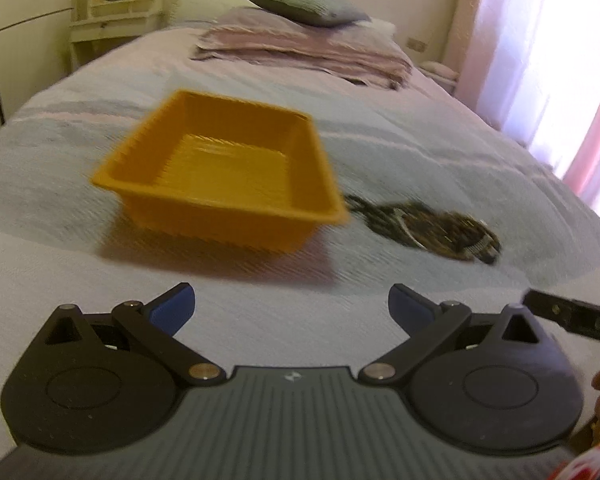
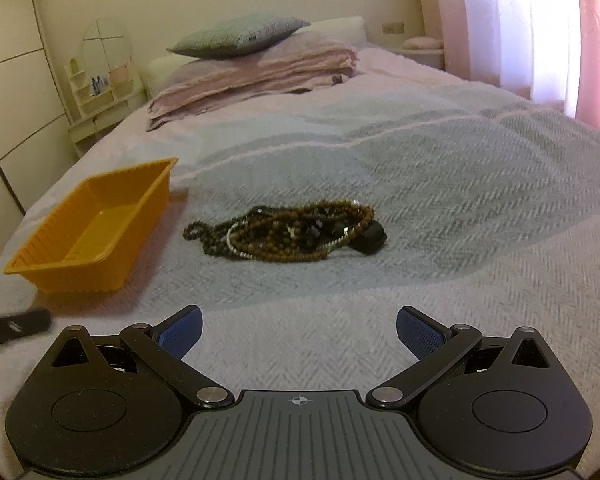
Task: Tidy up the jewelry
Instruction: 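Move the left tool to the orange tray rim and close on it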
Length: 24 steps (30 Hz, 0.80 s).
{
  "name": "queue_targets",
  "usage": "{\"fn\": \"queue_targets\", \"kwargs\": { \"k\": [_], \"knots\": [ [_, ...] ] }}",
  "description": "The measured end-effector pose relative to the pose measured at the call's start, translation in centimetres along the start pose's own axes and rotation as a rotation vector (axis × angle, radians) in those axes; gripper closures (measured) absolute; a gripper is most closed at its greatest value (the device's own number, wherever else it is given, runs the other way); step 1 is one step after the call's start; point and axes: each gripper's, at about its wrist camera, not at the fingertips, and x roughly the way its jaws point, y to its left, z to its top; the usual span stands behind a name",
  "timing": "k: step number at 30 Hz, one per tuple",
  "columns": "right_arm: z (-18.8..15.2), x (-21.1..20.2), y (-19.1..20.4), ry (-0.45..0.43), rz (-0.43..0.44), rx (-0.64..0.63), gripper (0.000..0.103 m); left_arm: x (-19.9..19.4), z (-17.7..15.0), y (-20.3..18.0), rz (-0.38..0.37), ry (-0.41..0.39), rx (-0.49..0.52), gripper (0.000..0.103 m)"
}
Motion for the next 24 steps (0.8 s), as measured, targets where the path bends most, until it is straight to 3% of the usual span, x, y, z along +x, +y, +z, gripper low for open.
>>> {"fn": "queue_targets", "kwargs": {
  "k": [3, 10, 15, 24],
  "knots": [
    [0.1, 0.7, 0.6, -0.014, -0.020, -0.033, 0.000, -0.1, 1.8, 3.3, 0.026, -0.017, -0.032, 0.005],
    [0.9, 2.2, 0.1, -0.035, 0.004, 0.053, 0.000, 0.8, 6.0, 10.4, 0.143, -0.072, -0.041, 0.009],
    [1.4, 3.7, 0.6, -0.027, -0.007, 0.051, 0.000, 3.8, 7.8, 13.1, 0.110, -0.058, -0.021, 0.015],
    [0.9, 6.6, 1.3, 0.020, -0.028, 0.023, 0.000, 8.1, 7.9, 14.6, -0.018, 0.007, -0.074, 0.051]
  ]
}}
